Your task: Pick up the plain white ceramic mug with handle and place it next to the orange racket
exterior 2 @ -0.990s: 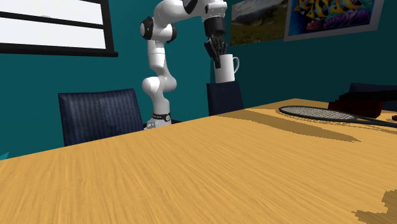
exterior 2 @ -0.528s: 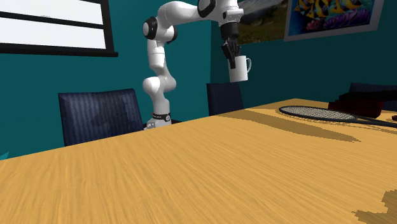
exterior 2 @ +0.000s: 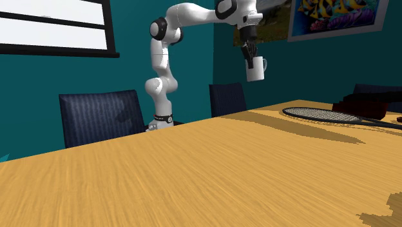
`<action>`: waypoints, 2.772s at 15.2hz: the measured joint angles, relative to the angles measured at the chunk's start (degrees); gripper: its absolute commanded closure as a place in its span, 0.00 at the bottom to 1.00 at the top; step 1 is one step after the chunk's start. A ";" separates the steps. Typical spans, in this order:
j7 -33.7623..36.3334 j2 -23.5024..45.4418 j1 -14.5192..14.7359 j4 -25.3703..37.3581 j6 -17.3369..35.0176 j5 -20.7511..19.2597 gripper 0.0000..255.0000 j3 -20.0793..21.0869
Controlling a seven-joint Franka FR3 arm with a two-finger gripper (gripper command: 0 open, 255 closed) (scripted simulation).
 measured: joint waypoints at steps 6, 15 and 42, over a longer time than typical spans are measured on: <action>7.70 4.81 3.69 5.81 -1.04 -1.15 1.00 3.82; 18.61 16.73 10.17 21.40 -5.06 -4.08 1.00 8.31; 25.04 23.44 13.97 14.30 8.35 -6.22 1.00 9.65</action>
